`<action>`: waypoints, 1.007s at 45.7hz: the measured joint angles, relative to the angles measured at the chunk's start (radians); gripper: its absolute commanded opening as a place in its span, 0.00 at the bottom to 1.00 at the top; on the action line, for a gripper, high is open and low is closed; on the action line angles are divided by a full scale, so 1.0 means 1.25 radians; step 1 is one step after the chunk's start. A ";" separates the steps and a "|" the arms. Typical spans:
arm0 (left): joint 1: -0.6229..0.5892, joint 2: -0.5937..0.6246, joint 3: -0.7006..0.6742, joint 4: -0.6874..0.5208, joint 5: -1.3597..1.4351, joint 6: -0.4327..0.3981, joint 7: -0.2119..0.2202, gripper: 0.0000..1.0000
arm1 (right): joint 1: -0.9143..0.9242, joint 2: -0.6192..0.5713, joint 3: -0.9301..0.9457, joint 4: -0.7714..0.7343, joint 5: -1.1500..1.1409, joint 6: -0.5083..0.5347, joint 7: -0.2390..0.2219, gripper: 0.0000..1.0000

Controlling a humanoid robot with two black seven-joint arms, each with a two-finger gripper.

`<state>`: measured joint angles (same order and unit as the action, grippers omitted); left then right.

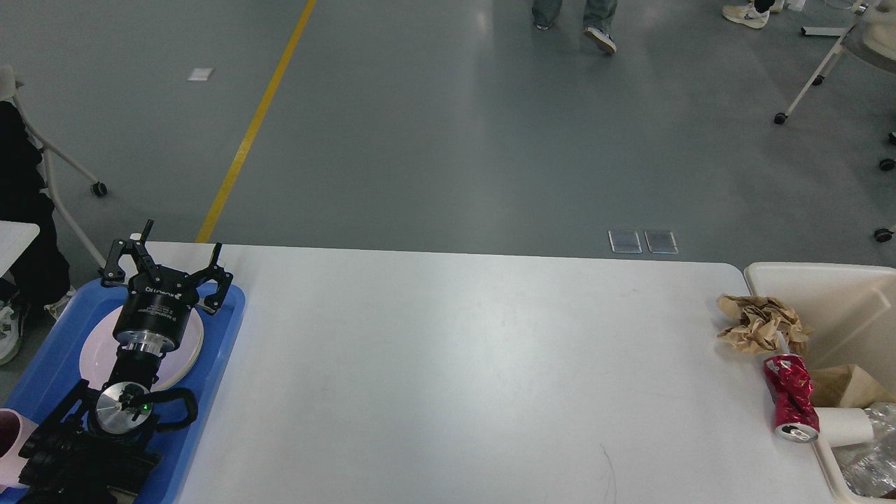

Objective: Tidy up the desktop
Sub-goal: 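Lift the paper cup into the white bin and release, then raise the right gripper and move it over the crumpled brown paper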

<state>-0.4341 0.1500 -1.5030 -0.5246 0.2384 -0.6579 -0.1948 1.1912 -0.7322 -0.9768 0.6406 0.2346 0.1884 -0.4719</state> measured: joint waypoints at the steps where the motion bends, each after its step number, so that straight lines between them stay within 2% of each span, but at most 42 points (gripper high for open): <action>1: 0.000 0.000 0.000 0.000 0.000 0.000 0.000 0.96 | -0.029 0.015 0.013 -0.027 0.000 -0.006 0.000 0.00; 15: 0.000 0.000 0.000 0.000 0.000 0.000 0.000 0.96 | -0.422 0.273 0.071 -0.450 0.000 -0.085 0.014 0.00; 20: 0.000 0.000 0.000 0.000 0.000 0.000 0.000 0.96 | -0.487 0.324 0.069 -0.510 0.000 -0.117 0.021 0.00; 28: 0.000 0.000 0.000 0.000 0.000 0.000 0.000 0.96 | -0.512 0.338 0.074 -0.523 0.002 -0.163 0.023 0.00; 29: 0.000 0.000 0.000 0.000 0.000 0.000 0.000 0.96 | -0.512 0.338 0.074 -0.523 0.002 -0.164 0.023 0.06; 30: 0.000 0.000 0.000 0.000 0.000 0.000 0.000 0.96 | -0.513 0.338 0.074 -0.523 0.002 -0.165 0.023 0.24; 31: 0.000 0.000 0.000 0.000 0.000 0.000 0.000 0.96 | -0.514 0.338 0.074 -0.523 0.002 -0.166 0.022 0.54; 32: 0.000 0.000 0.000 0.000 0.000 0.000 0.000 0.96 | -0.514 0.339 0.073 -0.523 0.002 -0.167 0.022 0.70; 33: 0.000 0.000 0.000 0.000 0.000 0.000 0.000 0.96 | -0.514 0.339 0.073 -0.524 0.002 -0.167 0.022 0.84; 35: 0.000 0.000 0.000 0.000 0.000 0.000 0.000 0.96 | -0.512 0.339 0.071 -0.524 0.002 -0.170 0.022 0.98; 46: 0.000 0.000 0.000 0.000 0.000 0.000 0.000 0.96 | -0.500 0.339 0.070 -0.522 0.002 -0.174 0.021 1.00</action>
<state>-0.4343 0.1503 -1.5032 -0.5246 0.2380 -0.6578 -0.1948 0.5660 -0.3083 -0.8896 -0.0116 0.2372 -0.0285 -0.4459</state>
